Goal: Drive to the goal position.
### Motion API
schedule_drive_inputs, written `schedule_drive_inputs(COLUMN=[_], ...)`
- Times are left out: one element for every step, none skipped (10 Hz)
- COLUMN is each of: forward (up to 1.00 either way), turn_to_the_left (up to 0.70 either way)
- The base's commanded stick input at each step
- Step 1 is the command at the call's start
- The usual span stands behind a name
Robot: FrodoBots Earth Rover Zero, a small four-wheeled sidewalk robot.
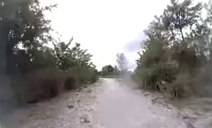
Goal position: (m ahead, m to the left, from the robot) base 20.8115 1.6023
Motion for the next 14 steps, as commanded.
schedule_drive_inputs(forward=[0.6, 0.6, 0.6, 0.6, 0.6, 0.6, 0.6, 0.6, 0.6, 0.6, 0.6, 0.6, 0.6, 0.6], turn_to_the_left=[0.0, 0.0, 0.0, 0.0, 0.0, 0.0, 0.0, 0.0, 0.0, 0.0, 0.0, 0.0, 0.0, 0.0])
